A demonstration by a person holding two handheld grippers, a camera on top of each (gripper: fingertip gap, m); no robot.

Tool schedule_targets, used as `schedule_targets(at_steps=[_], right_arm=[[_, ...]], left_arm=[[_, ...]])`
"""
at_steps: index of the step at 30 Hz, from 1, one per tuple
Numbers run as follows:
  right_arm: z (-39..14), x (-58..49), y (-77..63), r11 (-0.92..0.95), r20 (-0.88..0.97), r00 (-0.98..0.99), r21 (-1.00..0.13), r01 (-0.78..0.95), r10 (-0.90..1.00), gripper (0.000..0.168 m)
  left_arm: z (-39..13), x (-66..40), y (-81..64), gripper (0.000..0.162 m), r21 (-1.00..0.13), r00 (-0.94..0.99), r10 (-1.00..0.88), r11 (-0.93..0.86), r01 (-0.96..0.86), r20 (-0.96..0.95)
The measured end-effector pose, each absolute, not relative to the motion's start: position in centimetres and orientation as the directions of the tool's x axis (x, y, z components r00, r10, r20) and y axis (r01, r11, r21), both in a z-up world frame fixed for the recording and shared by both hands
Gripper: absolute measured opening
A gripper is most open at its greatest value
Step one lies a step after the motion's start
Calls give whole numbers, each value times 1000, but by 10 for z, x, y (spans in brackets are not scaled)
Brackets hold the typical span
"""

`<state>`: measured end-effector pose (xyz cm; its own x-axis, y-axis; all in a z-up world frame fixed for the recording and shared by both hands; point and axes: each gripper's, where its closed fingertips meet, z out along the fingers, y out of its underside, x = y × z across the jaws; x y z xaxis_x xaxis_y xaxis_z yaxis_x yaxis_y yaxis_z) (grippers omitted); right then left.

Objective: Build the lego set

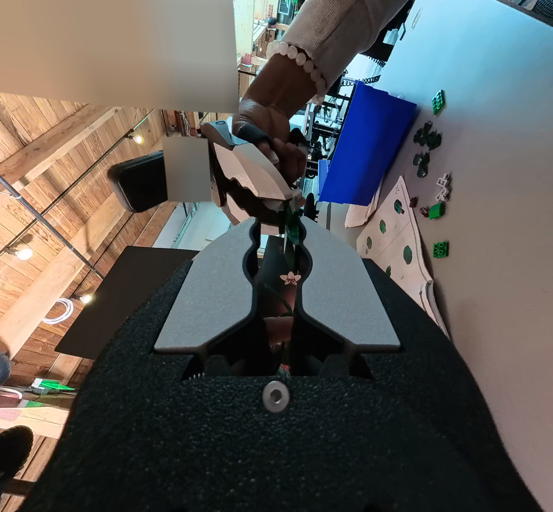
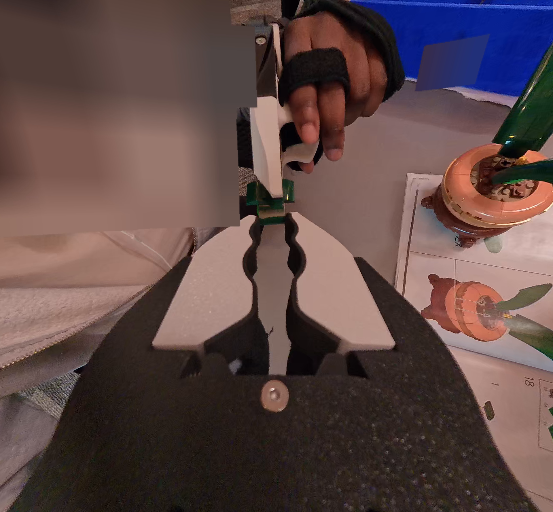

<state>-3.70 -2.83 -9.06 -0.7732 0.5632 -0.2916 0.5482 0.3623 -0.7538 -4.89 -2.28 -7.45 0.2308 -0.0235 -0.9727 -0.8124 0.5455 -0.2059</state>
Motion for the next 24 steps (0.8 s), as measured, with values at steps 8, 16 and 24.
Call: schedule_targets(at_steps=[8,16,24], right_arm=[[-92,-38,-28,373,-291,-769,-742,557,569,15],[-94,-37,-26,391,-304,-765,-719,575,567,15],[-94,-38,-24,396,-298,-754,-706,587,586,16]], left_arm=[[-77,-48,-19,15,-228,248,-38,549,-805,-968],[-81,-48,-19,7,-221,233,-49,546,-808,-971],[-84,-50,-17,7,-196,199,-52,529,-825,-979]])
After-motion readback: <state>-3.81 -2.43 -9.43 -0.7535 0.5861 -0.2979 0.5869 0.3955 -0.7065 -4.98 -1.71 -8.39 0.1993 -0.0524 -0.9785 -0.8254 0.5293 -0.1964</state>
